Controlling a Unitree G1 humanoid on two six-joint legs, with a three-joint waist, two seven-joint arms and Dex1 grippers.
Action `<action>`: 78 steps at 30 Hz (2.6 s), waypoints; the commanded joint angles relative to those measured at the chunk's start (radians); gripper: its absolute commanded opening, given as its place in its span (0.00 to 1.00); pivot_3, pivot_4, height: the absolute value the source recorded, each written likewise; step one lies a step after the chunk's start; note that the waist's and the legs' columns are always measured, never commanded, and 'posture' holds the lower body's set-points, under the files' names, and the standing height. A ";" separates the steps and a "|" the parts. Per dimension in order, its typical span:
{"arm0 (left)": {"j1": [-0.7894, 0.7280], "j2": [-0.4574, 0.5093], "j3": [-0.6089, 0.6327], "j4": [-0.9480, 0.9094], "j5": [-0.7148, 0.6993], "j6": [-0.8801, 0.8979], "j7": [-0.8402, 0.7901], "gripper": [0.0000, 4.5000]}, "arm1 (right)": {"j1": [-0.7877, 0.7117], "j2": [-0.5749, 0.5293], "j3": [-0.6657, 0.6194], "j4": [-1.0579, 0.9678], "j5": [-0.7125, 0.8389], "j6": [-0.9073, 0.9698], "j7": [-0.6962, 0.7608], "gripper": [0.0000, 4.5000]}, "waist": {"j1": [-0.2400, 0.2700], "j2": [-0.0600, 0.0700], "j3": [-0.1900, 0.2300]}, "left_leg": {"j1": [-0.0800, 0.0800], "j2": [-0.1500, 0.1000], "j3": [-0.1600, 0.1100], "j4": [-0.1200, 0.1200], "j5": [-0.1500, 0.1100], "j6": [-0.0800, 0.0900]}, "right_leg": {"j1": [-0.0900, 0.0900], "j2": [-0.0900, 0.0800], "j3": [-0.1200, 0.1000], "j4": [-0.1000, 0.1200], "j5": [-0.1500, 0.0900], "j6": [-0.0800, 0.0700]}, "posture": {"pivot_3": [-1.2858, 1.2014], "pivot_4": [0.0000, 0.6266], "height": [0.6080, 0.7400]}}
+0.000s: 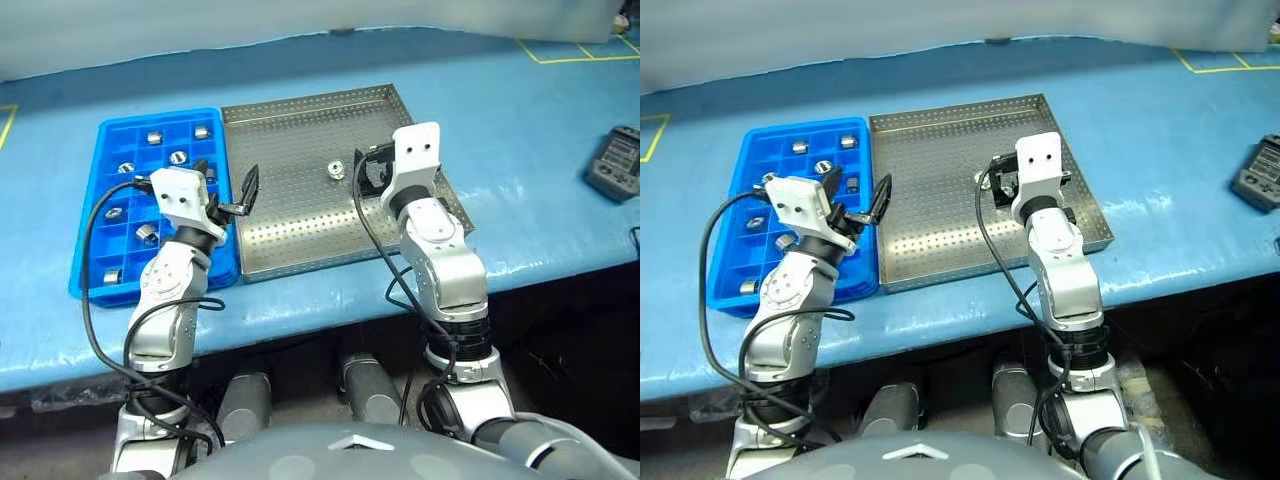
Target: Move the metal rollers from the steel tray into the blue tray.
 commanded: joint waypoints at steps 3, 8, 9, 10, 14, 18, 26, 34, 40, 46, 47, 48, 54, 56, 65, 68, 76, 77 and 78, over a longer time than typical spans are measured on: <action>-0.009 0.006 -0.004 -0.003 0.015 -0.017 -0.006 1.00 | -0.007 0.002 -0.002 -0.044 -0.009 0.005 -0.010 1.00 | -0.013 0.000 0.000 | 0.000 0.000 0.001 0.001 0.000 0.001 | 0.000 0.001 0.002 0.001 0.000 0.000 | 0.48 0.24 1.00; -0.013 0.014 -0.013 0.003 0.033 0.012 -0.002 1.00 | -0.001 0.003 -0.008 -0.033 -0.011 0.009 -0.019 1.00 | -0.011 0.000 0.000 | 0.001 0.000 0.003 0.002 0.001 0.001 | 0.000 0.001 0.004 0.001 0.001 0.001 | 0.49 0.24 1.00; -0.026 0.018 -0.019 0.015 0.042 0.023 0.001 1.00 | 0.004 0.003 -0.007 -0.033 -0.013 0.009 -0.020 1.00 | -0.011 0.000 0.000 | 0.000 0.000 0.003 0.002 0.001 0.001 | 0.000 0.001 0.004 0.001 0.001 0.001 | 0.49 0.24 1.00; -0.044 0.025 -0.028 0.030 0.052 0.039 -0.003 1.00 | 0.009 0.002 -0.005 -0.033 -0.015 0.008 -0.022 1.00 | -0.010 0.000 0.000 | 0.001 0.000 0.003 0.002 0.001 0.001 | 0.000 0.001 0.004 0.001 0.001 0.001 | 0.49 0.24 1.00; -0.165 0.054 -0.075 0.150 0.105 0.061 -0.027 1.00 | 0.033 -0.001 0.011 -0.044 -0.027 0.006 -0.021 1.00 | -0.002 0.000 0.000 | 0.000 0.000 0.003 0.002 0.001 0.002 | -0.001 0.001 0.004 0.001 0.001 0.002 | 0.49 0.24 1.00; -0.328 0.051 -0.114 0.354 0.135 0.021 -0.072 1.00 | 0.072 0.001 0.031 -0.075 -0.038 0.008 -0.024 1.00 | -0.006 0.000 0.000 | -0.001 -0.001 0.003 0.002 0.001 0.002 | -0.001 0.001 0.005 0.000 0.002 0.004 | 0.47 0.24 1.00; -0.412 0.005 -0.140 0.506 0.147 -0.032 -0.111 1.00 | 0.103 0.044 -0.010 -0.097 -0.037 0.021 -0.075 1.00 | -0.034 0.000 0.000 | -0.002 -0.001 0.005 0.000 0.001 0.003 | -0.002 0.001 0.007 -0.003 0.006 0.010 | 0.45 0.24 1.00; -0.669 -0.067 -0.154 0.919 0.189 -0.107 -0.124 1.00 | 0.170 0.082 0.053 -0.123 -0.040 0.031 -0.059 1.00 | -0.029 -0.001 0.000 | -0.004 -0.001 0.005 0.002 0.001 0.004 | -0.002 0.001 0.007 -0.005 0.006 0.010 | 0.45 0.24 1.00; -0.815 -0.114 -0.145 1.200 0.229 -0.196 -0.080 1.00 | 0.202 0.095 0.095 -0.154 -0.049 0.040 -0.063 1.00 | -0.048 -0.001 0.000 | -0.004 -0.002 0.006 0.000 0.000 0.005 | -0.002 0.001 0.008 -0.007 0.007 0.013 | 0.43 0.24 1.00; -0.892 -0.147 -0.098 1.399 0.228 -0.254 -0.010 1.00 | 0.225 0.106 0.098 -0.178 -0.051 0.046 -0.069 1.00 | -0.079 -0.001 0.001 | -0.005 -0.002 0.006 0.000 0.000 0.006 | -0.002 0.001 0.008 -0.007 0.008 0.013 | 0.42 0.24 1.00; -0.900 -0.153 -0.090 1.422 0.227 -0.259 -0.008 1.00 | 0.227 0.105 0.101 -0.180 -0.054 0.046 -0.069 1.00 | -0.083 -0.001 0.001 | -0.005 -0.002 0.006 0.000 0.000 0.006 | -0.002 0.001 0.008 -0.007 0.008 0.014 | 0.42 0.24 1.00; -0.907 -0.158 -0.081 1.441 0.223 -0.263 -0.008 1.00 | 0.229 0.105 0.104 -0.181 -0.056 0.047 -0.070 1.00 | -0.087 -0.001 0.001 | -0.005 -0.002 0.006 0.000 0.000 0.006 | -0.002 0.001 0.008 -0.007 0.008 0.014 | 0.41 0.24 1.00; -0.943 -0.177 -0.024 1.540 0.213 -0.249 0.039 1.00 | 0.234 0.112 0.116 -0.188 -0.058 0.050 -0.067 1.00 | -0.122 -0.001 0.001 | -0.005 -0.002 0.006 0.000 0.000 0.006 | -0.002 0.001 0.008 -0.007 0.008 0.014 | 0.41 0.24 1.00; -0.949 -0.178 -0.014 1.560 0.219 -0.246 0.066 1.00 | 0.236 0.114 0.122 -0.189 -0.059 0.050 -0.067 1.00 | -0.131 -0.001 0.001 | -0.005 -0.002 0.006 0.000 0.000 0.006 | -0.002 0.000 0.009 -0.007 0.008 0.014 | 0.41 0.24 1.00; -0.965 -0.188 0.034 1.606 0.209 -0.217 0.157 1.00 | 0.251 0.119 0.142 -0.194 -0.059 0.052 -0.068 1.00 | -0.157 -0.001 0.001 | -0.005 -0.002 0.006 0.000 0.000 0.006 | -0.002 0.000 0.009 -0.007 0.008 0.015 | 0.40 0.24 1.00; -0.965 -0.192 0.055 1.609 0.202 -0.206 0.165 0.96 | 0.252 0.119 0.143 -0.194 -0.059 0.052 -0.068 1.00 | -0.164 -0.001 0.001 | -0.005 -0.003 0.006 0.000 0.000 0.006 | -0.002 0.000 0.009 -0.007 0.008 0.015 | 0.40 0.24 1.00; -0.960 -0.189 0.071 1.602 0.198 -0.207 0.157 0.42 | 0.252 0.118 0.153 -0.188 -0.055 0.054 -0.060 1.00 | -0.183 -0.001 0.001 | -0.005 -0.003 0.006 0.000 0.000 0.006 | -0.002 0.000 0.009 -0.007 0.008 0.016 | 0.40 0.24 1.00; -0.959 -0.187 0.072 1.600 0.198 -0.208 0.155 0.38 | 0.251 0.118 0.155 -0.186 -0.054 0.055 -0.059 1.00 | -0.183 -0.001 0.001 | -0.004 -0.003 0.006 0.000 0.000 0.006 | -0.002 0.000 0.009 -0.007 0.008 0.016 | 0.40 0.24 1.00; -0.957 -0.185 0.073 1.599 0.198 -0.208 0.153 0.38 | 0.250 0.118 0.156 -0.185 -0.054 0.055 -0.057 1.00 | -0.183 -0.001 0.001 | -0.004 -0.003 0.006 0.000 0.000 0.006 | -0.002 0.000 0.009 -0.007 0.008 0.016 | 0.41 0.24 1.00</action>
